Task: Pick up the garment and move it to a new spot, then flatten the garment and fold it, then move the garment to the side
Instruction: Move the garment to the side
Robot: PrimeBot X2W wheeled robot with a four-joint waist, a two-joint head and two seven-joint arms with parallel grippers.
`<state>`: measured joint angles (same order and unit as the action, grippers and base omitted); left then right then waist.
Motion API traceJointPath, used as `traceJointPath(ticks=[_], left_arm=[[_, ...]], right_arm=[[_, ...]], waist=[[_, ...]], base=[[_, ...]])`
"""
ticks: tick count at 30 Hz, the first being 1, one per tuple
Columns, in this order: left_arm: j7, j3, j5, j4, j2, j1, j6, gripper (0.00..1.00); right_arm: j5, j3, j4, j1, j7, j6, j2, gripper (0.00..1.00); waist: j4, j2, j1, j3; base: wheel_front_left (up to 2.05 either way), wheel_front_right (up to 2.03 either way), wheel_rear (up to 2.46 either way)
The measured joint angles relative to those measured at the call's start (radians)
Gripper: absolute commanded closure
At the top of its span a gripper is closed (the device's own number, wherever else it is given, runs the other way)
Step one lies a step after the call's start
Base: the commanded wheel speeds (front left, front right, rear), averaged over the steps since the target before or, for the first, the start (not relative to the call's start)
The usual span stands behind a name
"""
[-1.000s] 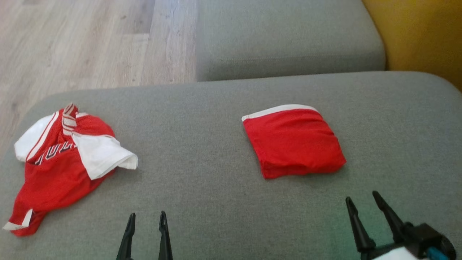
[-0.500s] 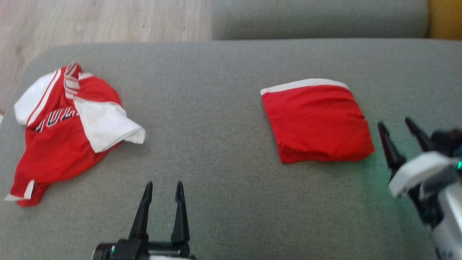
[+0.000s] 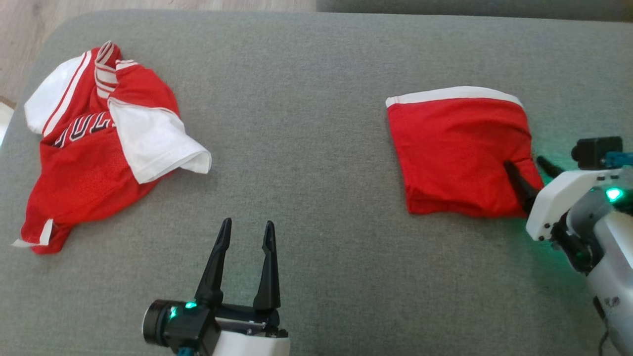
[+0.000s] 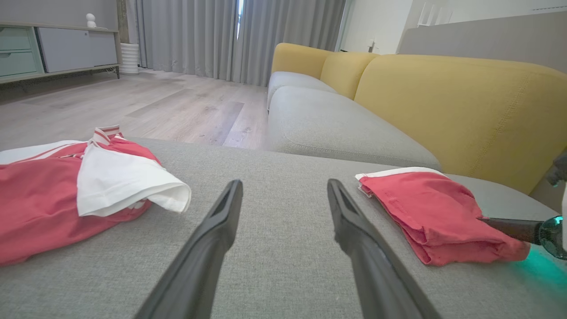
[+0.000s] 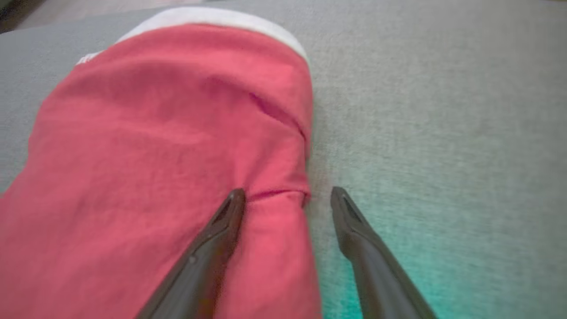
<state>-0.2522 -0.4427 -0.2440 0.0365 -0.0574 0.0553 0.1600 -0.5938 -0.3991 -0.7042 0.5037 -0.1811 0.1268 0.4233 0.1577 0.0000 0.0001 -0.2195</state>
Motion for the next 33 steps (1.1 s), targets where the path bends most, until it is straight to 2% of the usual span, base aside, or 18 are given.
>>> traceJointPath(ticks=[1,7,14,20,28,29,30,31,33], left_arm=[[0.000,-0.002,0.000,0.000,0.000,-0.002,0.003,0.00],[0.000,-0.001,-0.003,0.001,0.000,-0.008,0.017,0.00],[0.000,0.020,-0.001,0.033,0.000,-0.028,0.016,0.00],[0.000,0.030,0.044,0.033,0.000,-0.087,0.003,0.00],[-0.001,0.031,0.069,0.022,0.001,-0.141,-0.013,0.00],[-0.002,0.031,0.069,0.019,0.001,-0.143,-0.016,0.00],[-0.002,0.030,0.069,0.015,0.001,-0.145,-0.016,0.00],[-0.002,0.030,0.069,0.011,0.001,-0.147,-0.016,0.00],[-0.002,0.030,0.069,0.002,0.001,-0.154,-0.016,0.00]], right_arm=[[-0.026,-0.014,-0.004,0.000,-0.001,0.000,0.000,1.00],[-0.074,-0.064,-0.016,0.037,0.068,0.000,0.039,1.00],[-0.074,-0.088,-0.036,0.100,0.111,0.000,0.185,1.00],[-0.083,-0.090,-0.064,0.159,0.147,0.000,0.295,1.00],[-0.090,-0.090,-0.143,0.247,0.197,0.000,0.377,1.00],[-0.083,-0.090,-0.159,0.260,0.207,0.000,0.384,0.90],[-0.072,-0.090,-0.176,0.272,0.219,0.000,0.391,0.62],[-0.062,-0.089,-0.192,0.283,0.232,0.000,0.394,0.00],[-0.028,-0.086,-0.229,0.306,0.273,0.000,0.393,0.00]], waist=[[0.003,0.0000,0.0000,-0.003],[-0.014,0.0000,-0.0001,-0.018],[-0.090,0.0000,-0.0002,-0.052],[-0.160,0.0000,0.0000,-0.121],[-0.216,0.0000,0.0001,-0.198],[-0.220,0.0000,0.0000,-0.205],[-0.222,0.0000,0.0000,-0.211],[-0.224,0.0000,0.0001,-0.214],[-0.222,0.0000,0.0001,-0.212]], base=[[0.00,0.00,0.00],[0.00,0.00,0.00],[0.00,0.00,0.00],[0.00,0.00,0.00],[0.00,0.00,0.00],[0.00,0.00,0.00],[0.00,0.00,0.00],[0.00,0.00,0.00],[0.00,0.00,0.00]])
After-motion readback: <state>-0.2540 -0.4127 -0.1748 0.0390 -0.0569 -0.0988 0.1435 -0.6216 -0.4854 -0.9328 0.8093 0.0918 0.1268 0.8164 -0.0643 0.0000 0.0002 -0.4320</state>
